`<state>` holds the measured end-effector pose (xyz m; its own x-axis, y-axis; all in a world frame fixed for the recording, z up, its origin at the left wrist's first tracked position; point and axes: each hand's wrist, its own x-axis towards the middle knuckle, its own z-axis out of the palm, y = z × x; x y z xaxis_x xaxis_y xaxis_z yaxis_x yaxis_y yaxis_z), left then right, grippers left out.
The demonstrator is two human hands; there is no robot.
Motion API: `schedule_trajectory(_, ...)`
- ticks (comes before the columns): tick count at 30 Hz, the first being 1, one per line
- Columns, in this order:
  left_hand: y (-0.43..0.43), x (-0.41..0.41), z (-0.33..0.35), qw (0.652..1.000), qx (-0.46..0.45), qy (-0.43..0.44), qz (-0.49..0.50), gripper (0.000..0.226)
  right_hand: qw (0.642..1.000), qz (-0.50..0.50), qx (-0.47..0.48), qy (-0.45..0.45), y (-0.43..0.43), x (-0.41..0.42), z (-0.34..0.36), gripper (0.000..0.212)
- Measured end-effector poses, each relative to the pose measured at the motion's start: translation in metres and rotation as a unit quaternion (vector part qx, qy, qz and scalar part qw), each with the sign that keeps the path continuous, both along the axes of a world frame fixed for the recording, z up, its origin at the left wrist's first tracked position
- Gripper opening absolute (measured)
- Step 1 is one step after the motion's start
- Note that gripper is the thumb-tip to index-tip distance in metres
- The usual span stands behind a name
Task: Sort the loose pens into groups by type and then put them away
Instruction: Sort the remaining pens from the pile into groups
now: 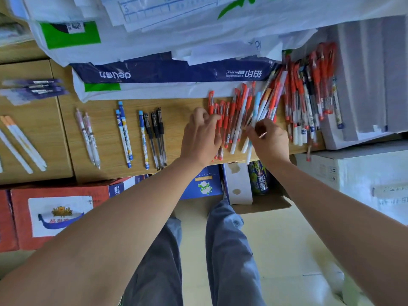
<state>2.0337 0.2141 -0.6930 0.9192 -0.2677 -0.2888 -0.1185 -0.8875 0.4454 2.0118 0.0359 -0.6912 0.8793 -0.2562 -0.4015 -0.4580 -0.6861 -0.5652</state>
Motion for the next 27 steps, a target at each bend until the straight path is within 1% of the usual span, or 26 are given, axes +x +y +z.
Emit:
schedule_trajectory(2,-0.010,0.003,0.005,0.995,-0.076,0.050,0.036,0.026,0.997,0.064,0.036,0.006,-0.001,-0.004,0.003,0.022)
schedule_trajectory(3,-0.017,0.003,0.007,0.986,-0.122,0.092,0.066,0.025,0.994,0.097,0.057,0.009,0.001,-0.006,0.004,0.020)
schedule_trajectory(5,-0.028,0.006,0.009,0.960,-0.191,0.151,0.138,0.032,0.986,0.134,0.095,0.016,0.006,-0.008,0.009,0.021)
schedule_trajectory(7,-0.034,0.010,0.011,0.951,-0.192,0.168,0.173,0.035,0.985,0.129,0.116,0.015,0.007,-0.008,0.012,0.024)
schedule_trajectory(8,-0.034,0.012,0.012,0.948,-0.190,0.176,0.184,0.035,0.988,0.115,0.106,0.009,0.005,-0.008,0.012,0.026)
schedule_trajectory(9,-0.033,0.014,0.013,0.943,-0.195,0.184,0.196,0.034,0.993,0.092,0.079,0.003,0.001,-0.007,0.011,0.027)
schedule_trajectory(12,-0.026,0.017,0.017,0.931,-0.213,0.201,0.217,0.030,0.998,-0.005,-0.056,0.005,-0.011,0.000,0.004,0.029)
schedule_trajectory(13,-0.024,0.016,0.017,0.930,-0.213,0.206,0.218,0.028,0.996,-0.023,-0.087,0.019,-0.013,0.002,0.001,0.030)
schedule_trajectory(15,-0.022,0.015,0.015,0.930,-0.210,0.210,0.218,0.026,0.992,-0.024,-0.118,0.042,-0.011,0.007,-0.005,0.037)
schedule_trajectory(18,-0.021,0.012,0.010,0.929,-0.213,0.211,0.216,0.026,0.989,-0.015,-0.133,0.059,-0.003,0.015,-0.012,0.044)
schedule_trajectory(24,-0.025,0.015,0.012,0.937,-0.188,0.213,0.202,0.030,0.989,-0.021,-0.118,0.085,-0.003,0.021,-0.011,0.040)
schedule_trajectory(27,-0.026,0.017,0.014,0.934,-0.192,0.224,0.199,0.031,0.987,-0.011,-0.133,0.092,-0.002,0.019,-0.010,0.039)
